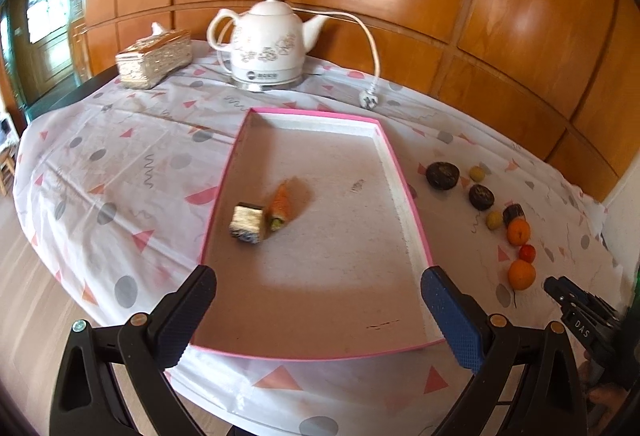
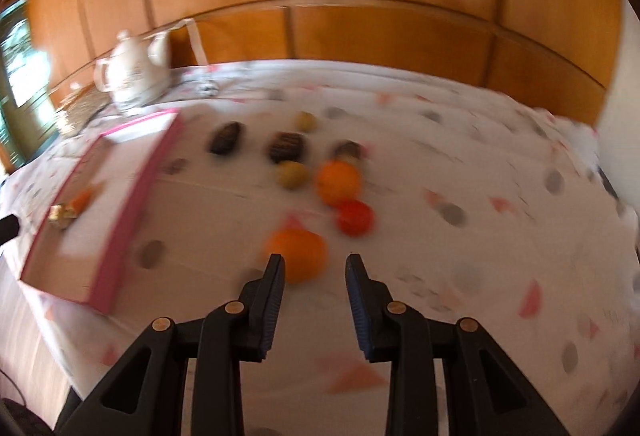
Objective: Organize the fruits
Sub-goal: 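Move the left tool over toward the small yellow round fruit, then grasp the small yellow round fruit with the left tool, then carry the yellow fruit into the tray near the kettle-side rim and release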
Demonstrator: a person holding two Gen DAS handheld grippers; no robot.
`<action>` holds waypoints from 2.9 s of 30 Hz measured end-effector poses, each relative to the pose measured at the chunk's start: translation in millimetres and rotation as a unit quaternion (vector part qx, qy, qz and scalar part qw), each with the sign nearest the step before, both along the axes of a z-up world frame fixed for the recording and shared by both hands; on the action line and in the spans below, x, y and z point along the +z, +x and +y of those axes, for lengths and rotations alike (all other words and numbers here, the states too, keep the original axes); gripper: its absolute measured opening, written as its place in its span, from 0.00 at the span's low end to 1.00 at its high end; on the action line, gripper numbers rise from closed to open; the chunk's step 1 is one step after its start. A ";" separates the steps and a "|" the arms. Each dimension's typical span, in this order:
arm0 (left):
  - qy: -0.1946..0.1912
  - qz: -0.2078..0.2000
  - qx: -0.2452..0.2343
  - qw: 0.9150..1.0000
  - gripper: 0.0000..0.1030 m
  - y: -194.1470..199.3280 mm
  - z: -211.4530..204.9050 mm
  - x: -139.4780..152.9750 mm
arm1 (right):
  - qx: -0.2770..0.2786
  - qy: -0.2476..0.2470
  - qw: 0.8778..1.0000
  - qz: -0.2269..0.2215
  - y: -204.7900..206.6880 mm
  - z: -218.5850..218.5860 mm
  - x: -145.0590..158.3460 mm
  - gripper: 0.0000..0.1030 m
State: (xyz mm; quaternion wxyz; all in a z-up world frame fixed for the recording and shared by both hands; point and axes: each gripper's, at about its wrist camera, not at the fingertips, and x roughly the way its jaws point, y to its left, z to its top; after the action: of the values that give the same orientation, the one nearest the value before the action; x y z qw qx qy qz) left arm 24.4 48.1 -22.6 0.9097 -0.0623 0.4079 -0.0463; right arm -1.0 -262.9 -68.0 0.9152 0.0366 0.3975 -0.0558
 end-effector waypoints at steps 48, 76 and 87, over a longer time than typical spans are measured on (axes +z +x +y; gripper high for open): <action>0.021 0.125 -0.235 0.964 0.24 243.4 -285.1 -61.1 | -0.068 0.013 0.997 0.018 -22.4 -84.9 -30.1 0.31; 0.051 0.067 -0.318 0.944 0.24 -2.5 -181.3 -62.8 | -0.095 0.015 0.994 0.045 -21.5 -83.0 -30.8 0.31; 0.027 0.069 -0.315 0.946 0.25 0.0 -176.9 -68.2 | -0.076 0.005 0.997 0.034 -32.2 -66.9 -7.3 0.31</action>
State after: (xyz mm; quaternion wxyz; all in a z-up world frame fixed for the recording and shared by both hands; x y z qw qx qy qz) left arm 24.4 -128.8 -90.8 0.8194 0.0906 0.4699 -0.3155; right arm -33.3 -329.8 -75.3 0.8941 0.0689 0.4248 -0.1241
